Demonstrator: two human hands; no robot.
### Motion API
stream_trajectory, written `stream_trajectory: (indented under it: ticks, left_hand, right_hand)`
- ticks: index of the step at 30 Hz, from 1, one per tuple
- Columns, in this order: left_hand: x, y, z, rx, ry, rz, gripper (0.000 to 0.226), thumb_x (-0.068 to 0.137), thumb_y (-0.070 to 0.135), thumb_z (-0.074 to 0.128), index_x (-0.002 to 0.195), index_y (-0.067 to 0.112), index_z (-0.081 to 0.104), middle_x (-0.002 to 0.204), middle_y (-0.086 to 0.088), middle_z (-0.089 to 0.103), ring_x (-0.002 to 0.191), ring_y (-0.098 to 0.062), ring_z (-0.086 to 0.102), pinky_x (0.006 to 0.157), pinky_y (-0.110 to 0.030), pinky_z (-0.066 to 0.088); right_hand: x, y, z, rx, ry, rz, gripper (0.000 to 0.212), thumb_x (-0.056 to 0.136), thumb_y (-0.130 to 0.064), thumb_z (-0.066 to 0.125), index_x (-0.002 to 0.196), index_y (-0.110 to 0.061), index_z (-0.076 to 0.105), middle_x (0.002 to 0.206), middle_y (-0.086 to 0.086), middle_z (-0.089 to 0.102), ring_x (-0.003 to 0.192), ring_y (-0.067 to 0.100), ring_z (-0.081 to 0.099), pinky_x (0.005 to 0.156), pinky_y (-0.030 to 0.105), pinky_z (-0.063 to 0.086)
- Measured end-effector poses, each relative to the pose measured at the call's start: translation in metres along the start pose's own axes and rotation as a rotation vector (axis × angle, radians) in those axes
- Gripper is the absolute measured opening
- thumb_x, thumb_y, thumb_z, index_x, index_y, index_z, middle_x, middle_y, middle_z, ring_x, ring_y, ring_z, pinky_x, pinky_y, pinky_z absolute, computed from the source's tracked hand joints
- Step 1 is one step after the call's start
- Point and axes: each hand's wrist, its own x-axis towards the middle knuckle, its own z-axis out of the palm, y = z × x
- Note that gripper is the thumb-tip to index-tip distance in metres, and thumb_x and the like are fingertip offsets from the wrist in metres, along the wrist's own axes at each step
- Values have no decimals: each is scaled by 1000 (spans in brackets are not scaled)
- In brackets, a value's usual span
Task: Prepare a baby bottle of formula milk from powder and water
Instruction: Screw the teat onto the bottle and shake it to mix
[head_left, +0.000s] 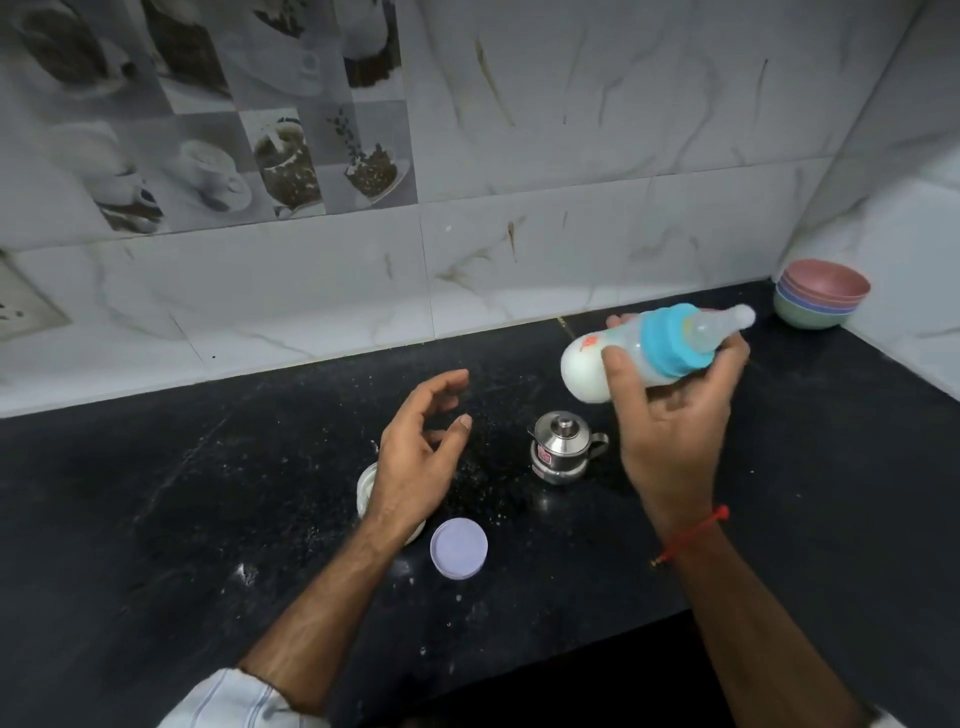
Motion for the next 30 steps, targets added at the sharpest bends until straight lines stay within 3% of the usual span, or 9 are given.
stream_trajectory:
  ticks: [3, 8, 11, 15, 19, 22, 24, 27, 30]
  left_hand:
    - [-3, 2, 3, -3, -21, 1, 46, 97, 0, 65, 136, 25, 62, 134, 13, 67, 121, -3, 63, 87, -17, 55]
    - [-2, 0, 4, -4, -2, 5, 46, 97, 1, 65, 136, 25, 61, 133, 12, 68, 122, -7, 64, 90, -22, 57]
    - [-3, 2, 3, 13, -13, 2, 47, 97, 2, 66, 137, 26, 61, 133, 14, 67, 121, -5, 64, 91, -21, 56]
    - [-3, 0, 2, -6, 4, -12, 46, 97, 1, 65, 136, 26, 61, 132, 16, 67, 123, -6, 63, 91, -20, 56]
    - [-3, 3, 5, 2, -11, -15, 47, 97, 2, 65, 137, 26, 61, 132, 15, 67, 121, -5, 64, 89, -18, 55]
    - [-3, 0, 4, 13, 1, 6, 46, 97, 2, 66, 136, 27, 61, 133, 16, 67, 123, -5, 63, 92, -23, 57]
    - [-2, -3, 4, 9, 6, -11, 47, 97, 1, 65, 136, 26, 61, 133, 16, 67, 122, -6, 64, 89, -20, 56]
    - [-3, -3, 4, 13, -7, -1, 47, 97, 2, 65, 137, 26, 61, 133, 15, 67, 122, -5, 63, 89, -17, 55]
    - [-1, -4, 2, 12, 10, 12, 46, 97, 2, 65, 137, 26, 61, 133, 14, 67, 122, -5, 63, 89, -19, 56]
  right_hand:
    - [-1, 6, 1, -218, -133, 73, 65, 80, -36, 85, 132, -27, 46, 112, -10, 71, 100, 11, 73, 89, 38, 62]
    - [-14, 9, 3, -168, 42, -72, 61, 83, -29, 84, 129, -23, 43, 113, 1, 70, 101, 15, 72, 89, 34, 60]
    - [-25, 23, 4, -357, -201, 68, 61, 81, -36, 85, 126, -37, 43, 112, -7, 68, 102, 13, 71, 88, 34, 60]
    - [-19, 10, 7, -128, 57, -40, 64, 83, -24, 84, 131, -21, 42, 114, -3, 68, 102, 9, 71, 89, 28, 59]
    - [-21, 20, 12, -323, -187, 67, 60, 82, -37, 83, 127, -37, 44, 114, -5, 69, 102, 10, 70, 90, 43, 60]
    - [-15, 10, 13, -80, 7, -14, 60, 85, -23, 82, 128, -34, 42, 117, 5, 69, 106, 17, 71, 92, 36, 59]
    - [-15, 16, 12, -61, 4, -67, 58, 85, -21, 82, 127, -27, 42, 117, 9, 67, 107, 17, 69, 94, 30, 56]
    - [-25, 43, 8, -352, -317, 163, 60, 82, -35, 85, 129, -28, 49, 113, -10, 67, 103, 9, 69, 89, 29, 57]
    - [-20, 45, 5, -163, -221, 330, 55, 79, -30, 87, 121, -36, 53, 114, -7, 72, 101, 12, 73, 85, 33, 61]
